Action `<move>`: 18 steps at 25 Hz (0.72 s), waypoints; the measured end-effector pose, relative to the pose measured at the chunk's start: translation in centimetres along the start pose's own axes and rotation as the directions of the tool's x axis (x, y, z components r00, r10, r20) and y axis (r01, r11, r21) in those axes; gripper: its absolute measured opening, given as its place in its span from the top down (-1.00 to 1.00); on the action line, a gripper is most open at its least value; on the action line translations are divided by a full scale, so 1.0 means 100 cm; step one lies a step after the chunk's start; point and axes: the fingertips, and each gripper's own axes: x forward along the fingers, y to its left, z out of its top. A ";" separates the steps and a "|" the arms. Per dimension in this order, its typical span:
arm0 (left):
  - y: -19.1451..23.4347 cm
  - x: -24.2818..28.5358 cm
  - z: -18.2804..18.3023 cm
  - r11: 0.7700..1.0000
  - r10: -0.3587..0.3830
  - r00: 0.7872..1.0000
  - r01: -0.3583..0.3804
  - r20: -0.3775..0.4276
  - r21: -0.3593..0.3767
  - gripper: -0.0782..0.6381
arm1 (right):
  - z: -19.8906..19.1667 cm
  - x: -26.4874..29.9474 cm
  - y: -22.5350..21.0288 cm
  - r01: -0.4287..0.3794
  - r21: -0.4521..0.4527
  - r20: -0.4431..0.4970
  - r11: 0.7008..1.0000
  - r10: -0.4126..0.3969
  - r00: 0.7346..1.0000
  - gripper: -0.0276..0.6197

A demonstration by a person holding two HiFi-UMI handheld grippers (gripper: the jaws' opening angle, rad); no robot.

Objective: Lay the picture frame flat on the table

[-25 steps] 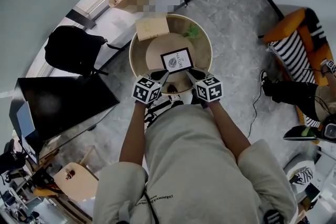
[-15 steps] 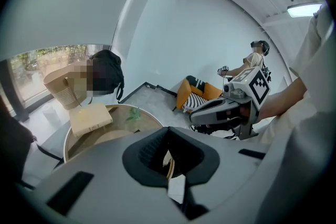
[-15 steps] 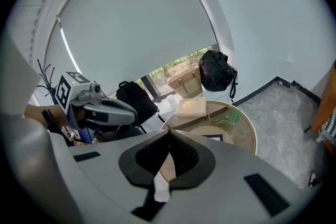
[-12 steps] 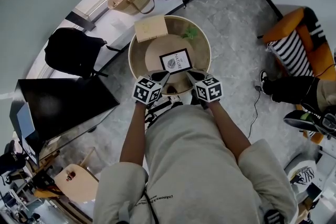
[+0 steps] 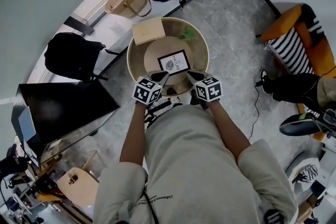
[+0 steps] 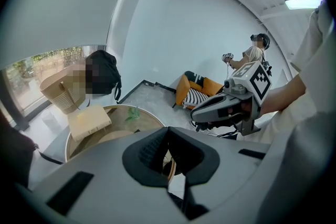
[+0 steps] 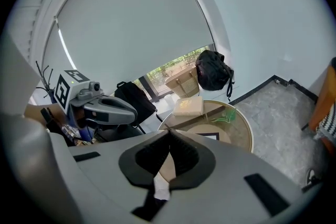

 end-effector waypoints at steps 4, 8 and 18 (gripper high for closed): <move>0.000 0.001 0.009 1.000 0.004 1.000 -0.005 0.024 0.024 0.72 | 0.002 -0.004 -0.004 0.012 0.014 0.019 1.000 -0.013 1.000 0.81; -0.003 0.007 0.012 0.999 -0.007 1.000 0.006 0.013 0.039 0.72 | 0.002 -0.010 -0.010 0.031 0.034 0.038 0.999 -0.032 0.999 0.81; -0.006 0.007 0.005 0.998 -0.016 1.000 0.017 -0.015 0.058 0.72 | 0.005 -0.009 -0.008 0.032 0.029 0.052 0.999 -0.034 0.998 0.81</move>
